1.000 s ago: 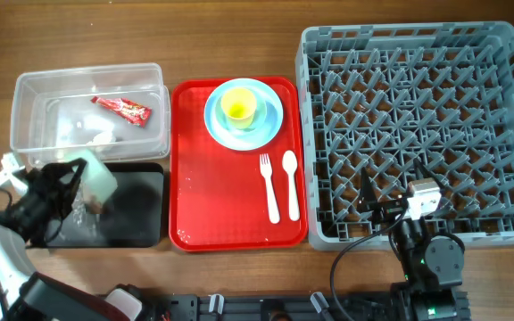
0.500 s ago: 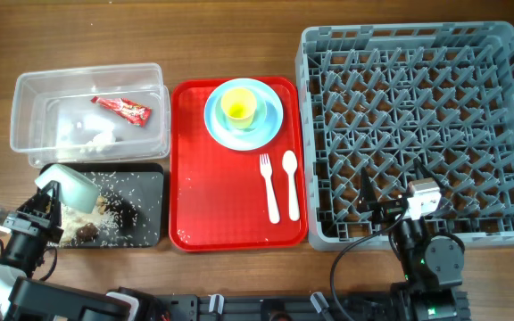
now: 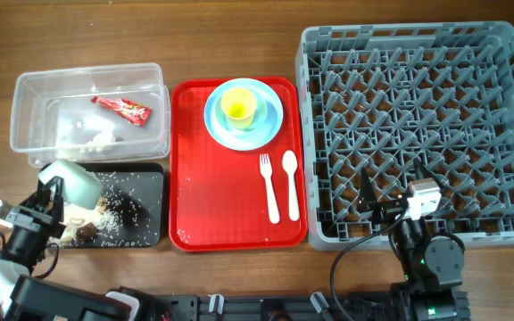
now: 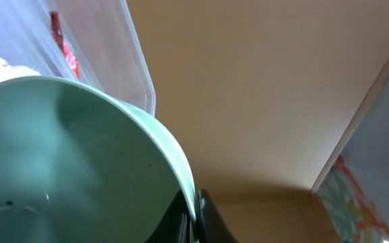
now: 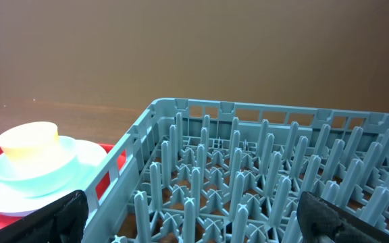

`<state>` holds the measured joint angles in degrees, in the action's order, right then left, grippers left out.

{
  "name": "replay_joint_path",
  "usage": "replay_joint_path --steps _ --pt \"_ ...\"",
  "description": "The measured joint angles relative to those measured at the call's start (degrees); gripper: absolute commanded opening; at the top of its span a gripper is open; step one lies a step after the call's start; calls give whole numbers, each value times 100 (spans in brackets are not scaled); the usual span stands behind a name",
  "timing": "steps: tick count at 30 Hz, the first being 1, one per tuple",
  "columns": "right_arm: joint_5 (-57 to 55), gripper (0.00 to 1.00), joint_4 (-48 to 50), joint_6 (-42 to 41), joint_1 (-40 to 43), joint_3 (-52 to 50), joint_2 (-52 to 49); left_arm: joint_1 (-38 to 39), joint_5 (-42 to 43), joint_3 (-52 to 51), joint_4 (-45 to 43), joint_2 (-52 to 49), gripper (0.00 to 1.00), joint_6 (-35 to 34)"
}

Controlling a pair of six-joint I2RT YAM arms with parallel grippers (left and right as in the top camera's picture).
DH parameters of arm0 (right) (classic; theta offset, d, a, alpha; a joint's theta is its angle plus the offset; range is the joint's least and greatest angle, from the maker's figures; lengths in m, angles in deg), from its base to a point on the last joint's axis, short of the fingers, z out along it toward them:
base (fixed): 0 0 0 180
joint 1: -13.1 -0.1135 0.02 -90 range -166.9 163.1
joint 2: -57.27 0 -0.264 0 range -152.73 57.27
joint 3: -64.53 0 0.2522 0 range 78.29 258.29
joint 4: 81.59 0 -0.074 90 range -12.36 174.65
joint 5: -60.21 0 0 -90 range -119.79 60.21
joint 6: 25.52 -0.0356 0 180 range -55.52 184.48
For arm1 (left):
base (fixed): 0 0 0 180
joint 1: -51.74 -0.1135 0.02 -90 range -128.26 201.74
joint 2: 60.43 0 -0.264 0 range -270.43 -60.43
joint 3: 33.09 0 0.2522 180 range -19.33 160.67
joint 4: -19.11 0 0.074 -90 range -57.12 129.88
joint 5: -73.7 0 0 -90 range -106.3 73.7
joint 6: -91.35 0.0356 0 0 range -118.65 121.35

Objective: Sort waste into correct bins and load items into the dishwasher rack
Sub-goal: 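Carry the bowl over the black tray and tip out the rice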

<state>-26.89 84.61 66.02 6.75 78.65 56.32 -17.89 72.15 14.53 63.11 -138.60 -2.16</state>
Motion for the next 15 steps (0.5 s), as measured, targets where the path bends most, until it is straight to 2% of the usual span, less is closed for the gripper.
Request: replay_joint_path --steps 6,15 --pt "0 100 0 0 0 0 0 295 9 -9 -531 0 4 -341" --pt "0 100 0 0 0 0 0 404 17 -9 -651 0 5 -953"
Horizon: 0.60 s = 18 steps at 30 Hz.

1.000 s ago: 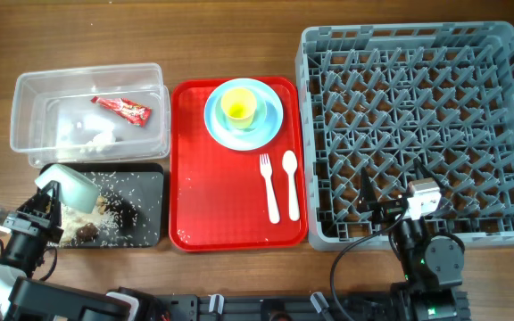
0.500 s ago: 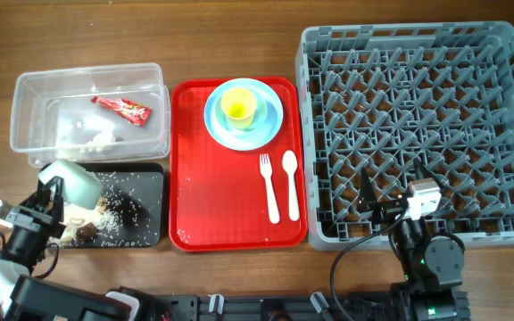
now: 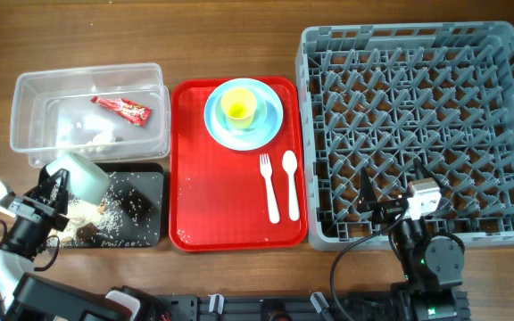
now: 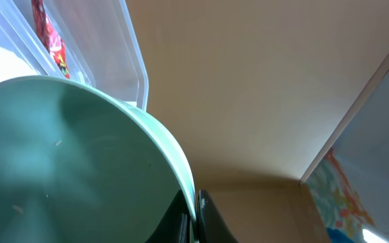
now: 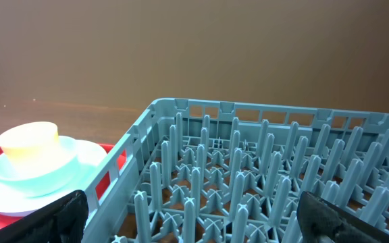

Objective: Sort waste into correct bins and load items into the dishwasher rack
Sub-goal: 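Carry the bowl over the black tray and tip out the rice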

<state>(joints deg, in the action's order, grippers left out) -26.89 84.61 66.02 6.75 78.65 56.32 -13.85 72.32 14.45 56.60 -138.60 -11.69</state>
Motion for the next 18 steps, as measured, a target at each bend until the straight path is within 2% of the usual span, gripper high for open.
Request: replay_joint_path --steps 9,13,18 --pt "0 100 0 0 0 0 0 166 0 0 -149 2 4 -538" --pt "0 100 0 0 0 0 0 807 -269 9 -144 315 4 -1025" --pt "0 100 0 0 0 0 0 1998 -1222 295 -129 1316 4 -1652"
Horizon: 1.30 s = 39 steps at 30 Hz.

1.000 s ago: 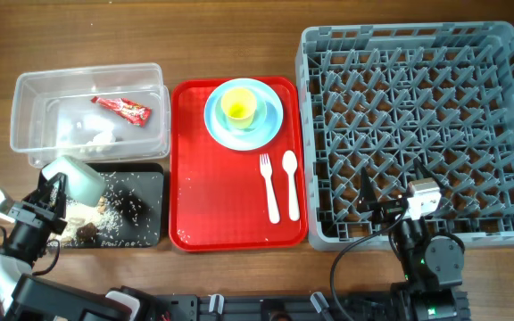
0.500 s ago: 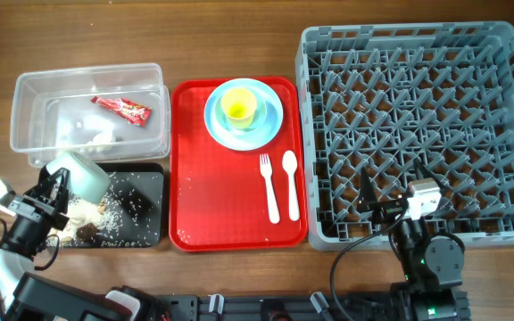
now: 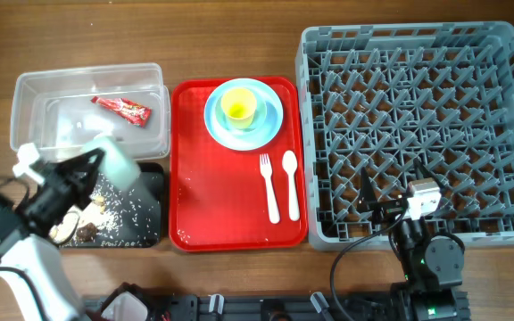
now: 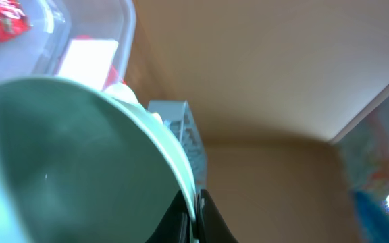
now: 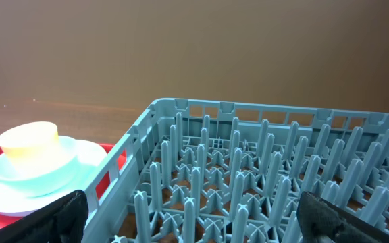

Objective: Sort waste into correct bins and load items into the dishwasher rack
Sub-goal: 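Carry the bowl over the black tray and tip out the rice, then set the emptied green bowl back on the red tray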

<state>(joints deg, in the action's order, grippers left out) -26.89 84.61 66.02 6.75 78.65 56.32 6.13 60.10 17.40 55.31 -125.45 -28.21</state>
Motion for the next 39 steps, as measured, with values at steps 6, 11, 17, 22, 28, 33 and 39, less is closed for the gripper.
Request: replay_joint_path --steps 6,11,17,22,28,33,39 --pt "0 100 0 0 0 0 0 2177 -1821 188 195 1207 4 -494" --pt "0 100 0 0 0 0 0 4516 -3727 190 374 1379 4 -638" --pt "0 100 0 0 0 0 0 7112 -5976 190 199 713 4 -785" --pt "0 100 0 0 0 0 0 8358 -6961 192 -494 -363 4 -811" --pt "0 100 0 0 0 0 0 8682 -7272 192 -881 -1217 4 -811" --pt "0 100 0 0 0 0 0 8682 -7375 219 -901 -1274 4 -811" --pt "0 100 0 0 0 0 0 8682 -7401 223 -903 -1274 4 -811"
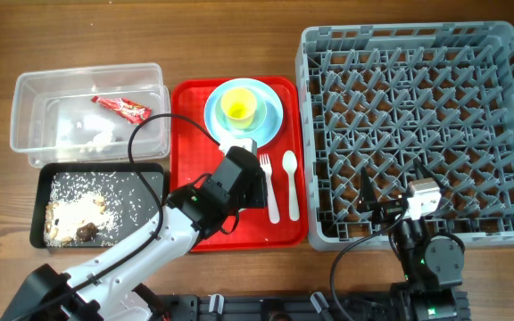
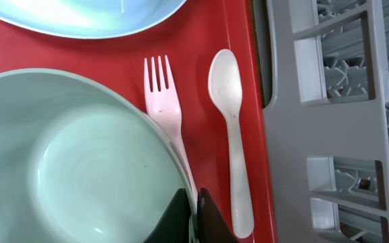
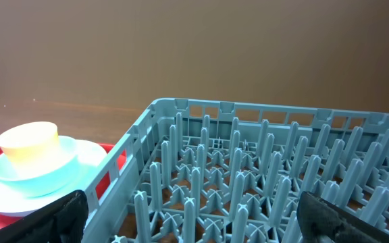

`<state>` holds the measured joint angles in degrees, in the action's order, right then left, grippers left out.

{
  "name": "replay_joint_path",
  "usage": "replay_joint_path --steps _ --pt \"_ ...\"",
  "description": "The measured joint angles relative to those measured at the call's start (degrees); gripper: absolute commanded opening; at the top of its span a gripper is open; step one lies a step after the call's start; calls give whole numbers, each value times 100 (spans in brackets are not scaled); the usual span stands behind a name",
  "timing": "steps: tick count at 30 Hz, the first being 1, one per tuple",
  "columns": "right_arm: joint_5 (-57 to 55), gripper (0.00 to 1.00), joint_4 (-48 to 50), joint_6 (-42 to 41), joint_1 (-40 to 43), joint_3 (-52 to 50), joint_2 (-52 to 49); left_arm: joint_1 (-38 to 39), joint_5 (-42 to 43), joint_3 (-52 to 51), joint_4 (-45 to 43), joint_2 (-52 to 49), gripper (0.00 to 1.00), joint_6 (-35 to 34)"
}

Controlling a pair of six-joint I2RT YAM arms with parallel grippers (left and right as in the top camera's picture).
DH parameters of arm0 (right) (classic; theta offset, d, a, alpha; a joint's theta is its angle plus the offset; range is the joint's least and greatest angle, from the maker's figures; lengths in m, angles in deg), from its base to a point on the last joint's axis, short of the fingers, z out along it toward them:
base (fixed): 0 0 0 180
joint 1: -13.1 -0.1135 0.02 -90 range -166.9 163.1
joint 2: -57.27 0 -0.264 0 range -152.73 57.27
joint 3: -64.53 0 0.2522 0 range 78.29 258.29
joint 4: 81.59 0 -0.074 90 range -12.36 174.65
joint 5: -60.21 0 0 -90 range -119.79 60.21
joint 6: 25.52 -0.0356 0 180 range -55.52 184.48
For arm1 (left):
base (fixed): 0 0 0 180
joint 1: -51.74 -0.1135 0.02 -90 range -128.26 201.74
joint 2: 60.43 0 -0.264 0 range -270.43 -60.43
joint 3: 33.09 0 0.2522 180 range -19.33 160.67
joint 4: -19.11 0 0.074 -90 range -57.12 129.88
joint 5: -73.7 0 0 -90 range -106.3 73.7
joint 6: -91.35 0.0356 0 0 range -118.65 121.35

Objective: Sort waste into correct bins and load items into the dishwasher rack
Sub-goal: 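Set the emptied green bowl back on the red tray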

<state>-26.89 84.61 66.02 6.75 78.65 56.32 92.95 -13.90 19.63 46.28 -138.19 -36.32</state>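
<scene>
My left gripper (image 2: pixel 194 202) is shut on the rim of an empty mint-green bowl (image 2: pixel 66 169), which it holds over the red tray (image 1: pixel 194 178). In the overhead view the arm hides the bowl. A white fork (image 2: pixel 164 108) and a white spoon (image 2: pixel 231 128) lie on the tray just right of the bowl. A yellow cup (image 1: pixel 239 107) stands on a blue plate (image 1: pixel 270 120) at the tray's far end. The grey dishwasher rack (image 1: pixel 418 125) is at the right, and my right gripper (image 3: pixel 194 226) hangs open over its near edge.
A clear bin (image 1: pixel 87 116) at the far left holds a red wrapper (image 1: pixel 121 109) and white scraps. In front of it a black tray (image 1: pixel 96 205) holds rice and dark food scraps. The rack's upright pegs (image 3: pixel 248 175) fill the right wrist view.
My left gripper has carried the bowl from the black tray's far right corner to over the red tray, beside the fork. The right arm has not moved.
The left gripper held the bowl tilted over the left end of the black tray, and still did half a second later. Then the bowl was at the tray's far right corner near the clear bin. Now it is over the red tray. The right gripper stayed open throughout.
</scene>
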Motion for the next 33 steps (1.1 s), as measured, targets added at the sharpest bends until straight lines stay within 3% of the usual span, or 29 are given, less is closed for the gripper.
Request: replay_joint_path --steps 19,28,29,31,33 --pt "0 100 0 0 0 0 0 0 -2 0 39 -13 6 0" --pt "0 100 0 0 0 0 0 0 -514 11 553 -26 7 4" --pt "0 100 0 0 0 0 0 0 -555 11 575 -26 8 4" --pt "0 100 0 0 0 0 0 0 -573 11 577 -26 26 4" --pt "0 100 0 0 0 0 0 0 -584 11 592 -31 35 4"
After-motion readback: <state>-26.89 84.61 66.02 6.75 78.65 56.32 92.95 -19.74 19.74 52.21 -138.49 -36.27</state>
